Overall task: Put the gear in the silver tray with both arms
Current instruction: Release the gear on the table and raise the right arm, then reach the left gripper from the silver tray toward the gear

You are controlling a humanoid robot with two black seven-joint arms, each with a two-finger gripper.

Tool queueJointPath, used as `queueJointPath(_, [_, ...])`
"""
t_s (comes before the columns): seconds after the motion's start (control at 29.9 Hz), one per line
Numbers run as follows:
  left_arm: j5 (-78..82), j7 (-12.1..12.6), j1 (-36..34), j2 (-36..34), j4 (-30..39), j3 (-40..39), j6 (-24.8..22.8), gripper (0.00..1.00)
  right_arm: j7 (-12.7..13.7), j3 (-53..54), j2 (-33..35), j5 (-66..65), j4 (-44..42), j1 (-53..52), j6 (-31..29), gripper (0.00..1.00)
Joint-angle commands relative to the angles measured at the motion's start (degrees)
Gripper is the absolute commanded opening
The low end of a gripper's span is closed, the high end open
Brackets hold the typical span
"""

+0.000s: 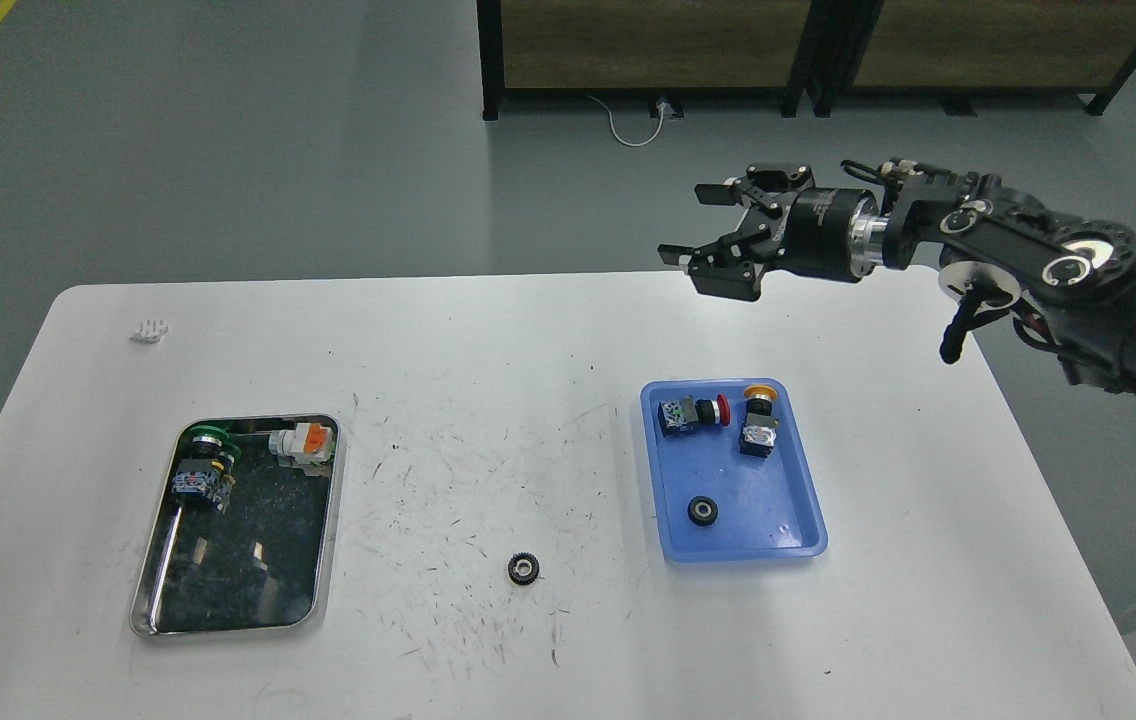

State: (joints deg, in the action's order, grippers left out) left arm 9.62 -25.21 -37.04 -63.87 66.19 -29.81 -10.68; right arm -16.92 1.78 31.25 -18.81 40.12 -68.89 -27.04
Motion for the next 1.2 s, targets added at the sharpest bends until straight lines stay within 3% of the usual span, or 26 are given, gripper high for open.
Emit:
queueJointPath(0.0, [0.66, 0.07, -0.05, 1.02, 0.43, 0.02, -1.88, 0.99, -0.13, 5.06, 4.69, 2.36, -0.30, -0.11, 0.76, 0.98])
queueJointPath(0.2, [7.32, -0.28, -0.14, 2.87, 3.07, 0.02, -1.97, 0.99, 0.04, 10.69, 10.84, 5.97, -0.30, -0.20, 6.91, 0.98])
queueJointPath(0.33, [10.76, -1.60, 0.04, 4.01, 5.61, 0.10, -2.50, 0.99, 0.31, 13.07, 14.53, 7.55, -0.39, -0.11, 7.18, 0.98])
queueJointPath(0.6, [20.51, -1.51, 4.25, 10.07, 15.46, 2.39, -2.94, 0.99, 0.66, 13.42, 19.55, 8.26, -0.30, -0.20, 7.18, 0.98])
queueJointPath(0.87, [31.15, -1.07, 6.54, 23.34, 15.03, 7.57, -1.54, 0.99, 1.54, 12.63, 21.31, 8.44, -0.48, -2.04, 7.53, 0.98])
queueJointPath(1.17, [33.96, -0.63, 6.72, 36.52, 10.20, 13.98, 6.81, 0.99, 2.42, 12.02, 21.66, 8.44, -0.57, -2.22, 7.62, 0.98])
